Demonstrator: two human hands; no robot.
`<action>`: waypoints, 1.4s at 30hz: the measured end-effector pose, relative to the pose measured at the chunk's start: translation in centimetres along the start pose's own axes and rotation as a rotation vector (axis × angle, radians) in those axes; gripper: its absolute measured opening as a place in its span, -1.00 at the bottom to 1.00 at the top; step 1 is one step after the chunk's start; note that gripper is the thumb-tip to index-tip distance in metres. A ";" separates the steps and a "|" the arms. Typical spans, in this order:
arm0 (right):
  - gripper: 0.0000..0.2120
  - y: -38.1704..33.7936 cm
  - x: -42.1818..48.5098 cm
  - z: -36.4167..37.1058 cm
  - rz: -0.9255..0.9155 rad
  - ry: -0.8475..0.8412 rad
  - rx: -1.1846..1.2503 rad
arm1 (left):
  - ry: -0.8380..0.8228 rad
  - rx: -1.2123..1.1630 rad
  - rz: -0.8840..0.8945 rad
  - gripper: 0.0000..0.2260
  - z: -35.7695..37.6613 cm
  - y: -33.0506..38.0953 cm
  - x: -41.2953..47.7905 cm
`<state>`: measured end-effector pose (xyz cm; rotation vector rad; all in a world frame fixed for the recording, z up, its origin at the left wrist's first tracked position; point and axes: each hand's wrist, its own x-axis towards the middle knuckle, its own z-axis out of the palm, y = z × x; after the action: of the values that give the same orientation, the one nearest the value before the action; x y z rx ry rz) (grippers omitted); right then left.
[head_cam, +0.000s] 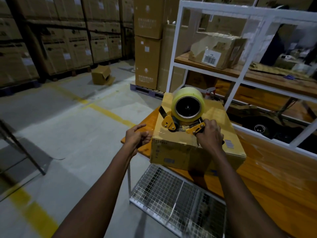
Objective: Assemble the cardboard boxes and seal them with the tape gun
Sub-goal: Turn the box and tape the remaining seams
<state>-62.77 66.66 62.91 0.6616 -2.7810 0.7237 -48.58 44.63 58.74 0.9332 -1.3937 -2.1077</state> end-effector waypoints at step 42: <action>-0.54 0.4 -1.0 2.6 -0.139 -0.101 -0.307 | -0.148 0.823 0.438 -0.51 -0.8 -6.7 -1.3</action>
<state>-62.25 66.11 60.21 0.8352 -2.8133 0.2347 -47.07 47.69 52.73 0.6418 -2.3590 -1.2835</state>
